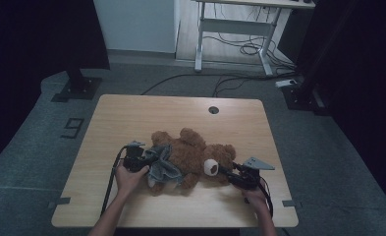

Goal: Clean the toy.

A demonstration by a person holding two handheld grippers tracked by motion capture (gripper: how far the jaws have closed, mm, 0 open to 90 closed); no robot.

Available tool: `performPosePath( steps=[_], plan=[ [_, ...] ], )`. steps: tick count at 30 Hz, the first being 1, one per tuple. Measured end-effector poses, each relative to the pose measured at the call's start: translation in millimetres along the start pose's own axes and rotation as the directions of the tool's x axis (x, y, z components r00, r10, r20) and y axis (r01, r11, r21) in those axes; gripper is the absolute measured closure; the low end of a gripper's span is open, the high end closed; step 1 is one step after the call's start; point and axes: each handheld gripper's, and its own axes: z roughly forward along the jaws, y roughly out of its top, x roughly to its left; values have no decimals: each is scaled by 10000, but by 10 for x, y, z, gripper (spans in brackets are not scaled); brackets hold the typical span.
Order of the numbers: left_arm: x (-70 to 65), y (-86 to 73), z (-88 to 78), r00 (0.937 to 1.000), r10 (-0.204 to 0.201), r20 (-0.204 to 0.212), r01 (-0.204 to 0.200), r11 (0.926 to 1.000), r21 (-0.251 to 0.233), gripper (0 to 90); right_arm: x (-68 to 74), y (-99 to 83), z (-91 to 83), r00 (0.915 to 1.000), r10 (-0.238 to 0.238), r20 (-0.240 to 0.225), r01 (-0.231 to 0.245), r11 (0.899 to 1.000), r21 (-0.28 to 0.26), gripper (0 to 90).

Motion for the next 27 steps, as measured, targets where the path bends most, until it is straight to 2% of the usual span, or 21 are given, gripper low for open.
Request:
performPosePath(
  steps=[2, 3, 4, 5, 6, 7, 8, 10, 11, 12, 13, 15, 16, 17, 19, 20, 21, 23, 24, 27],
  plan=[
    [-24, 15, -111, 9998, -4, 181, 10, 9995, -316, 816, 3, 3, 1, 10000, -57, 44, 57, 10000, -2, 525],
    [-24, 15, -111, 9998, -4, 181, 10, 9995, -316, 817, 8, 5, 4, 9999, -77, 91, 77, 10000, -4, 528],
    [-50, 34, -239, 9990, -36, 447, 69, 9973, -732, 818, 14, 9, 10, 9997, -162, 162, 163, 9999, -22, 530],
    [-50, 34, -239, 9990, -36, 447, 69, 9973, -732, 818, 14, 9, 10, 9997, -162, 162, 163, 9999, -22, 530],
    [-96, 68, -367, 9966, -22, 826, 120, 9929, -1182, 819, 39, 17, 27, 9990, -313, 318, 314, 9995, -20, 533],
    [-96, 68, -367, 9966, -22, 826, 120, 9929, -1182, 819, 39, 17, 27, 9990, -313, 318, 314, 9995, -20, 533],
    [-159, 139, -483, 9932, 94, 1157, 91, 9874, -1580, 819, 66, 23, 48, 9974, -542, 473, 544, 9985, -44, 534],
    [-200, 187, -523, 9916, 161, 1284, 65, 9848, -1736, 819, 84, 28, 67, 9957, -693, 616, 699, 9975, -80, 534],
    [-252, 242, -546, 9908, 299, 1317, -56, 9834, -1815, 819, 84, 28, 67, 9957, -693, 616, 699, 9975, -80, 534],
    [-363, 363, -541, 9898, 612, 1288, -364, 9818, -1865, 818, 97, 31, 86, 9939, -838, 715, 848, 9963, -120, 534],
    [-363, 363, -541, 9898, 612, 1288, -364, 9818, -1865, 818, 97, 31, 86, 9939, -838, 715, 848, 9963, -120, 534],
    [-470, 487, -477, 9885, 872, 1232, -644, 9818, -1785, 817, 102, 33, 109, 9925, -940, 775, 957, 9952, -187, 535],
    [-545, 603, -362, 9881, 971, 1193, -770, 9837, -1628, 817, 103, 37, 132, 9907, -1080, 830, 1102, 9936, -228, 536],
    [-545, 603, -362, 9881, 971, 1193, -770, 9837, -1628, 816, 103, 37, 132, 9907, -1080, 830, 1102, 9936, -228, 536],
    [-581, 700, -227, 9890, 950, 1129, -790, 9872, -1386, 816, 104, 46, 165, 9880, -1209, 962, 1241, 9919, -274, 541],
    [-589, 766, -100, 9905, 907, 1029, -780, 9896, -1208, 815, 115, 57, 204, 9850, -1338, 1093, 1378, 9900, -306, 547],
    [-589, 766, -100, 9905, 907, 1029, -780, 9896, -1208, 814, 121, 63, 222, 9828, -1425, 1173, 1472, 9886, -326, 550],
    [-586, 796, 13, 9927, 826, 882, -736, 9922, -1005, 813, 130, 66, 238, 9813, -1480, 1229, 1533, 9876, -344, 553],
    [-569, 792, 94, 9940, 801, 741, -737, 9935, -862, 812, 134, 68, 250, 9814, -1461, 1247, 1518, 9877, -374, 553],
    [-552, 742, 140, 9947, 744, 707, -683, 9940, -851, 814, 123, 69, 236, 9844, -1346, 1132, 1394, 9896, -359, 536]
  ],
)
